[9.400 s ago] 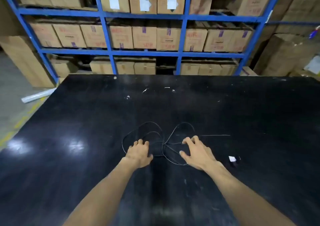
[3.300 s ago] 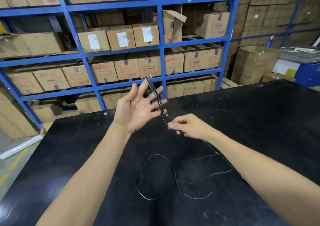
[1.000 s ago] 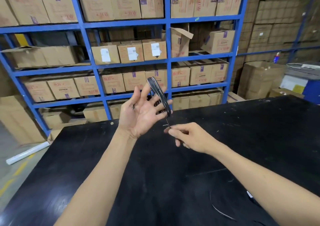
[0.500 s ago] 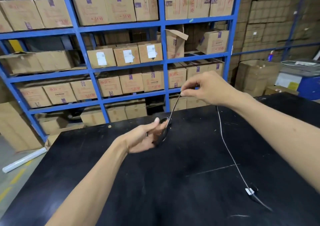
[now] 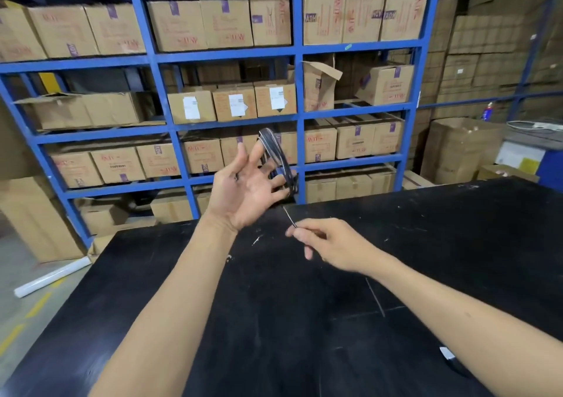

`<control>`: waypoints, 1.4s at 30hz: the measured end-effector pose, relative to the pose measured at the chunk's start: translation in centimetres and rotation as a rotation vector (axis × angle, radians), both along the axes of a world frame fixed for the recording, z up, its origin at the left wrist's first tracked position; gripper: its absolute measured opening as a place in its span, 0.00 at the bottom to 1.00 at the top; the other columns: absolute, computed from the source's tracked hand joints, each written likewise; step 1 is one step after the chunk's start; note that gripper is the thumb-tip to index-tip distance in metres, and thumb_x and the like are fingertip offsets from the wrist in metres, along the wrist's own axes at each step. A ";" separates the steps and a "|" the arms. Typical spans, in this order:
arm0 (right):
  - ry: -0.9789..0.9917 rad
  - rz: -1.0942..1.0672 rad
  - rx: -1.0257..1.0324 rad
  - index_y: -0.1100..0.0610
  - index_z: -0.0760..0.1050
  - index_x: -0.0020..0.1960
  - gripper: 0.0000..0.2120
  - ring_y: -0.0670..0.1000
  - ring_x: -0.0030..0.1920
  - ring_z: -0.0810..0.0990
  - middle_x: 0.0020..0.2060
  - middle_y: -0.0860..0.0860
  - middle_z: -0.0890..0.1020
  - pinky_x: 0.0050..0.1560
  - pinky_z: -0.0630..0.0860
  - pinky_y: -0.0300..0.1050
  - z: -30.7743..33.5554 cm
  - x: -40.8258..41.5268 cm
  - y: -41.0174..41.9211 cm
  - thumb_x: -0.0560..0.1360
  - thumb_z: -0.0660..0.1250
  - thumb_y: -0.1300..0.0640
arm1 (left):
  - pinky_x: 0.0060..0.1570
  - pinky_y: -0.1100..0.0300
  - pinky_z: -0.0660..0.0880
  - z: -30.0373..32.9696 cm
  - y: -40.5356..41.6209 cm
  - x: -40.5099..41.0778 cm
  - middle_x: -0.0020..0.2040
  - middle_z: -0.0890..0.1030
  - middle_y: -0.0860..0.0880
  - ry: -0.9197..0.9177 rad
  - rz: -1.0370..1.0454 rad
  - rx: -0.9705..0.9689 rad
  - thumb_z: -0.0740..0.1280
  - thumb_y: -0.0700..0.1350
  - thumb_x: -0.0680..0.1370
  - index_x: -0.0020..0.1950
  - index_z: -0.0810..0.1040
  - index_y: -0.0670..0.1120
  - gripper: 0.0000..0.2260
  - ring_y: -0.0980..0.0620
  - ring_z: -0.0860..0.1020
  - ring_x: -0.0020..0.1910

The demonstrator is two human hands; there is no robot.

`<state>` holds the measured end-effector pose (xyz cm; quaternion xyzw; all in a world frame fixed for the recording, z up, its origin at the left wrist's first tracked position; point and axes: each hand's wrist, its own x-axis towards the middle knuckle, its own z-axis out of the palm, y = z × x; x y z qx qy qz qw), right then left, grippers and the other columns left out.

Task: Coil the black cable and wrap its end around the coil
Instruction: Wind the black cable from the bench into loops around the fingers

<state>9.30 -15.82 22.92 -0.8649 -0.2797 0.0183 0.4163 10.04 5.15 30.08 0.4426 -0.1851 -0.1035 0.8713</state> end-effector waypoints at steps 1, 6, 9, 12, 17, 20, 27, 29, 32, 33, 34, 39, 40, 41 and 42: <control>-0.006 -0.008 -0.024 0.45 0.84 0.55 0.10 0.40 0.31 0.75 0.32 0.46 0.83 0.38 0.74 0.39 0.2 -0.4 -0.3 0.83 0.64 0.45 | 0.69 0.41 0.68 -0.3 0.9 0.5 0.69 0.72 0.44 0.025 0.042 0.017 0.53 0.59 0.84 0.71 0.73 0.51 0.22 0.38 0.70 0.68; -0.038 -0.106 -0.164 0.47 0.86 0.48 0.08 0.39 0.38 0.82 0.35 0.39 0.85 0.39 0.76 0.38 4.4 -0.6 -3.6 0.78 0.71 0.45 | 0.53 0.53 0.67 -3.9 5.1 1.8 0.55 0.74 0.48 0.154 0.096 0.133 0.57 0.61 0.83 0.68 0.77 0.53 0.20 0.48 0.71 0.51; -0.120 -0.135 -0.192 0.47 0.86 0.48 0.05 0.45 0.45 0.84 0.41 0.44 0.87 0.49 0.82 0.46 7.9 0.5 -5.1 0.76 0.73 0.47 | 0.64 0.48 0.63 -6.8 5.3 2.0 0.67 0.71 0.46 0.236 0.043 0.327 0.60 0.63 0.81 0.73 0.73 0.52 0.24 0.43 0.65 0.61; -0.240 -0.175 -0.159 0.49 0.86 0.53 0.08 0.42 0.47 0.82 0.43 0.42 0.85 0.48 0.78 0.38 11.0 2.1 -6.0 0.77 0.72 0.48 | 0.73 0.46 0.58 -8.5 3.5 0.9 0.77 0.67 0.47 0.293 -0.132 0.479 0.56 0.62 0.83 0.77 0.69 0.52 0.26 0.43 0.64 0.72; -0.488 -0.239 -0.071 0.52 0.86 0.54 0.09 0.45 0.47 0.81 0.43 0.46 0.84 0.49 0.75 0.40 12.4 4.8 -5.8 0.77 0.73 0.50 | 0.62 0.52 0.66 -8.5 -1.0 -1.2 0.73 0.66 0.47 0.265 -0.409 0.470 0.55 0.60 0.83 0.80 0.64 0.52 0.26 0.46 0.70 0.63; -0.536 -0.256 -0.065 0.53 0.87 0.53 0.09 0.45 0.44 0.78 0.42 0.45 0.82 0.47 0.75 0.42 11.1 5.9 -5.5 0.77 0.74 0.51 | 0.70 0.43 0.58 -7.4 -2.5 -2.4 0.77 0.59 0.45 0.192 -0.545 0.389 0.58 0.59 0.82 0.80 0.62 0.51 0.28 0.39 0.59 0.72; -0.309 -0.224 0.075 0.44 0.83 0.47 0.12 0.44 0.46 0.83 0.44 0.44 0.85 0.48 0.76 0.40 4.0 3.2 -4.0 0.79 0.70 0.62 | 0.74 0.30 0.37 -3.1 -3.5 -3.1 0.82 0.47 0.38 0.007 -0.612 -0.053 0.48 0.60 0.84 0.78 0.67 0.51 0.26 0.27 0.43 0.78; -0.249 -0.197 0.141 0.41 0.81 0.42 0.18 0.46 0.43 0.82 0.41 0.46 0.85 0.47 0.77 0.43 1.7 1.5 -2.5 0.79 0.69 0.64 | 0.75 0.29 0.42 -2.0 -3.7 -2.3 0.82 0.52 0.36 -0.036 -0.475 -0.092 0.47 0.60 0.84 0.75 0.71 0.51 0.26 0.26 0.49 0.78; -0.149 -0.158 0.113 0.46 0.84 0.49 0.07 0.41 0.37 0.78 0.36 0.47 0.83 0.42 0.75 0.37 0.9 -1.2 -1.0 0.82 0.67 0.50 | 0.75 0.30 0.49 -1.3 -2.9 -0.7 0.80 0.60 0.39 -0.029 -0.247 -0.064 0.49 0.60 0.85 0.73 0.73 0.51 0.24 0.28 0.57 0.77; -0.135 -0.144 0.087 0.48 0.85 0.52 0.08 0.41 0.37 0.79 0.37 0.47 0.84 0.42 0.75 0.36 0.9 -1.7 -1.0 0.82 0.67 0.48 | 0.75 0.31 0.53 -1.3 -2.3 -0.2 0.78 0.64 0.40 -0.009 -0.189 -0.051 0.50 0.60 0.84 0.73 0.72 0.51 0.24 0.29 0.59 0.77; -0.138 -0.137 0.043 0.48 0.85 0.55 0.09 0.42 0.38 0.80 0.38 0.47 0.85 0.43 0.76 0.37 1.3 -2.3 -1.3 0.81 0.68 0.48 | 0.74 0.32 0.58 -1.5 -1.5 0.1 0.76 0.66 0.40 0.014 -0.149 -0.043 0.51 0.60 0.84 0.74 0.71 0.51 0.23 0.30 0.61 0.76; -0.208 -0.141 -0.129 0.51 0.87 0.54 0.08 0.42 0.42 0.84 0.41 0.42 0.86 0.42 0.77 0.31 4.3 -3.1 -2.9 0.79 0.72 0.52 | 0.60 0.44 0.74 -3.5 1.7 0.9 0.60 0.74 0.44 0.136 -0.073 0.009 0.53 0.60 0.84 0.74 0.71 0.52 0.22 0.41 0.76 0.57; -0.236 -0.133 -0.163 0.52 0.87 0.54 0.08 0.40 0.43 0.84 0.42 0.43 0.87 0.43 0.76 0.29 4.9 -3.0 -3.1 0.79 0.72 0.53 | 0.57 0.46 0.75 -3.8 1.8 0.8 0.57 0.74 0.45 0.158 -0.070 0.035 0.53 0.60 0.84 0.72 0.73 0.53 0.21 0.43 0.76 0.53; -0.269 -0.126 -0.192 0.52 0.87 0.55 0.08 0.40 0.43 0.83 0.43 0.43 0.87 0.45 0.76 0.29 5.7 -2.8 -3.3 0.79 0.72 0.54 | 0.55 0.48 0.75 -4.2 1.9 0.6 0.54 0.74 0.46 0.173 -0.074 0.070 0.54 0.60 0.84 0.70 0.75 0.53 0.21 0.44 0.75 0.51; -0.324 -0.111 -0.227 0.53 0.87 0.55 0.08 0.40 0.44 0.84 0.44 0.44 0.87 0.47 0.78 0.32 6.5 -2.5 -3.4 0.79 0.71 0.54 | 0.54 0.49 0.75 -4.7 1.9 0.4 0.54 0.74 0.46 0.189 -0.086 0.117 0.53 0.60 0.84 0.69 0.76 0.52 0.20 0.44 0.76 0.50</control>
